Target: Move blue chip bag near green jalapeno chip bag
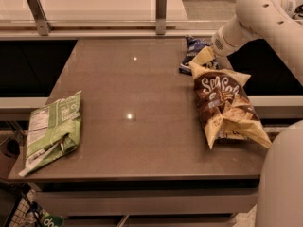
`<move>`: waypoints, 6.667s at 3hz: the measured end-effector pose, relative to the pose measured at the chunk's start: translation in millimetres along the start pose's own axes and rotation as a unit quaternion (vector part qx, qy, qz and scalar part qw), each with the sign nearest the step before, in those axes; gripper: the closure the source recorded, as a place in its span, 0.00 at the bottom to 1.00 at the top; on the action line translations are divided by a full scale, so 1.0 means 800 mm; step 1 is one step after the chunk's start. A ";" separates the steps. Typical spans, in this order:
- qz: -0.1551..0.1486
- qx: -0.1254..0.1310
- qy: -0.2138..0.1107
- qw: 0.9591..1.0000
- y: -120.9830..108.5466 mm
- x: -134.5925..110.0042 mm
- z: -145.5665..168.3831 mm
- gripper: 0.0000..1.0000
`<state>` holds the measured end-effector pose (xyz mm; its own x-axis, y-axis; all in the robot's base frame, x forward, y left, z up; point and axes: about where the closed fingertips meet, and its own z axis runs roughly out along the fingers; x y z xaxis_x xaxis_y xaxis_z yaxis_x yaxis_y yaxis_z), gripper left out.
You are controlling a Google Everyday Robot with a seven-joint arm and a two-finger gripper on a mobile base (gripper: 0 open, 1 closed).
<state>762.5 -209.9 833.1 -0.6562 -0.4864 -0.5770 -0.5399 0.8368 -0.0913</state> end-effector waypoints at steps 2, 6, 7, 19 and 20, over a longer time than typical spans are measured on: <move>0.000 -0.002 0.002 1.000 0.002 0.000 0.003 0.87; -0.026 0.013 -0.006 1.000 0.007 -0.024 -0.023 1.00; -0.047 0.026 -0.019 0.998 0.011 -0.050 -0.054 1.00; -0.200 -0.138 -0.017 0.970 0.433 0.049 -0.170 0.82; -0.201 -0.138 -0.018 0.970 0.434 0.048 -0.172 0.59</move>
Offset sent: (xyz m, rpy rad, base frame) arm 0.0004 0.0016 -0.0028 0.0002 0.0041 0.0023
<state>477.1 27.7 890.6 -0.3472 -0.7466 -0.5675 -0.8721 0.4796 -0.0974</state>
